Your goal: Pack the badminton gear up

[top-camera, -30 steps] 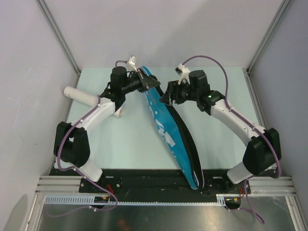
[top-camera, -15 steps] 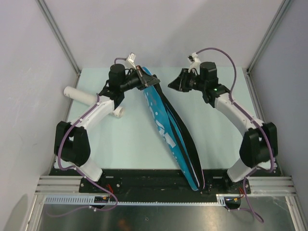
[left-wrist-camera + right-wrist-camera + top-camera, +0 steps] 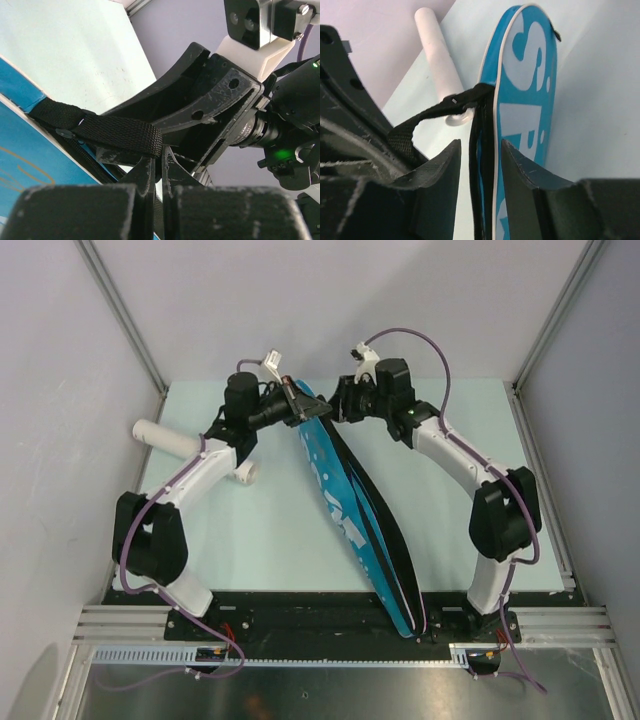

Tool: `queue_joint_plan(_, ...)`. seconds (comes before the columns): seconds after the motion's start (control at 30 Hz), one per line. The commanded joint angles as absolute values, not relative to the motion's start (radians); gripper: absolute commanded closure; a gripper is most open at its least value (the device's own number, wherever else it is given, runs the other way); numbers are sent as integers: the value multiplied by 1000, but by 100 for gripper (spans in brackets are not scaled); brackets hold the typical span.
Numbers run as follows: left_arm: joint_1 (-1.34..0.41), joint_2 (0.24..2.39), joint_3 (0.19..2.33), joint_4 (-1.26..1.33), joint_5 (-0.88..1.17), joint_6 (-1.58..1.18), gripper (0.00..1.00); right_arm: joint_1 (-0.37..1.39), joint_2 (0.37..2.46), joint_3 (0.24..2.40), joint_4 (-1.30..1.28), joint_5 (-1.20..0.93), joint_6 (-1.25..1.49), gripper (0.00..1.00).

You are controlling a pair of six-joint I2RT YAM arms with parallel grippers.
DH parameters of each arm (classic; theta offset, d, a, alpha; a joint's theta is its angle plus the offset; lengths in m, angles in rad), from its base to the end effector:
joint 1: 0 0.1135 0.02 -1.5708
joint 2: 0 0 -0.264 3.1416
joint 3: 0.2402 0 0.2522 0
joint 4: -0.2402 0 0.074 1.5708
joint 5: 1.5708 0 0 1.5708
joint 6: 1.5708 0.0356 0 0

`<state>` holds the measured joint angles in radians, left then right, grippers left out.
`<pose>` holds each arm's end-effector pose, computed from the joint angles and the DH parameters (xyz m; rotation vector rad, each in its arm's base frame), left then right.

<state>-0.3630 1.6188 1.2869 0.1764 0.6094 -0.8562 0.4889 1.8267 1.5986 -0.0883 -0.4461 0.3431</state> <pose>0.3534 -0.1560 0.3381 0.0311 1.9185 -1.3853 0.3811 0.2201 0.3389 -0.4621 1.9228 0.9764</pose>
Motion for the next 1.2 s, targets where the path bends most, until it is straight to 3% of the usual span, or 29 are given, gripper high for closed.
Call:
queue_joint_plan(0.0,-365,1609,1336,230,660,-868,100,515,1879,1704,-121,-387,261,58)
queue_joint_plan(0.13,-365,1609,1332,235,667,-870,100,531,1899,1730,-127,-365,244,64)
queue_joint_plan(0.53,-365,1611,1319,249,680,-880,100,557,1974,1824,-167,-319,218,64)
queue_joint_plan(0.73,-367,1602,1296,255,680,-879,100,565,1974,1832,-163,-296,196,75)
queue_joint_plan(0.87,-359,1560,1217,255,647,-838,100,557,1959,1822,-164,-302,193,100)
queue_joint_plan(1.03,-301,1511,1123,255,608,-806,99,532,1942,1796,-158,-385,221,100)
queue_joint_plan(1.17,-247,1470,1043,244,554,-785,88,517,1916,1769,-134,-474,239,100)
